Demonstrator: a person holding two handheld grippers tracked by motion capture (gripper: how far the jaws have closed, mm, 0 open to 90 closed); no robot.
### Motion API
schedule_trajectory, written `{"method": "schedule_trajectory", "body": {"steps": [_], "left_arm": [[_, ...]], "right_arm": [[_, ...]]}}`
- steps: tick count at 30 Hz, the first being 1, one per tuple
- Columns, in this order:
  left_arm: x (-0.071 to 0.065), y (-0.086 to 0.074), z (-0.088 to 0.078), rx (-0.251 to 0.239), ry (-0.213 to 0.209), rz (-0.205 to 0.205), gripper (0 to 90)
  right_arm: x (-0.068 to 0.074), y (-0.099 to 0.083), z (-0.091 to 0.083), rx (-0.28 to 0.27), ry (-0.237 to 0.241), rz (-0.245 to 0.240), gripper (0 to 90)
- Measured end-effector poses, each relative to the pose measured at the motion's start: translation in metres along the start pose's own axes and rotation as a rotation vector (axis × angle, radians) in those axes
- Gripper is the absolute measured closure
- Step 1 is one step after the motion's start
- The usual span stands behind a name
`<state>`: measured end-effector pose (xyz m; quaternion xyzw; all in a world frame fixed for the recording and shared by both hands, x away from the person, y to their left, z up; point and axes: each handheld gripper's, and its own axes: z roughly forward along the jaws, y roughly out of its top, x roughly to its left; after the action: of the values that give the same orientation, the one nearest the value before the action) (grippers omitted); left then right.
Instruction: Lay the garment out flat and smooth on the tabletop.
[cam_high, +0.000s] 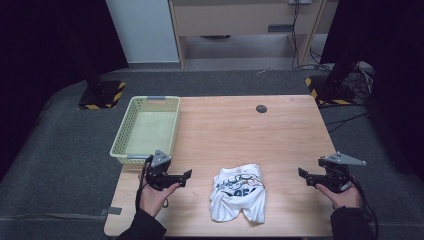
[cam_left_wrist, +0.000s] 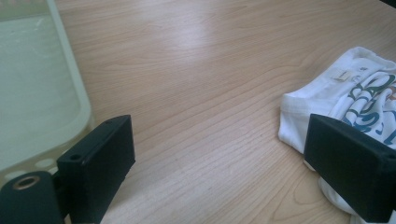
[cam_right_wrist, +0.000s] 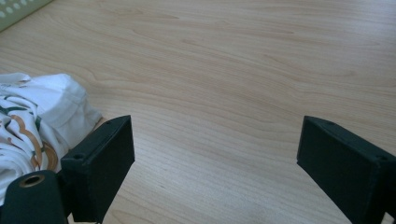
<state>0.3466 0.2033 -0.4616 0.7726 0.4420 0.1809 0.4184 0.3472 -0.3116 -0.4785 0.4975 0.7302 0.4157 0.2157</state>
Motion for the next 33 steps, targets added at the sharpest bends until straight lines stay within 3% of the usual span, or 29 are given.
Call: {"method": "schedule_trajectory", "body": {"steps": [15, 21, 33], "left_arm": [[-0.013, 0.010, 0.027, 0.016, -0.040, 0.032, 8.3], [-0.021, 0.009, 0.039, 0.050, -0.055, 0.051, 8.4], [-0.030, 0.008, 0.060, 0.078, -0.102, 0.041, 8.8]], "right_arm": [[0.017, 0.012, 0.014, -0.017, 0.046, -0.009, 12.3], [0.025, 0.013, 0.022, -0.011, 0.061, -0.022, 12.7], [0.048, 0.014, 0.038, 0.015, 0.109, -0.063, 13.6]]}}
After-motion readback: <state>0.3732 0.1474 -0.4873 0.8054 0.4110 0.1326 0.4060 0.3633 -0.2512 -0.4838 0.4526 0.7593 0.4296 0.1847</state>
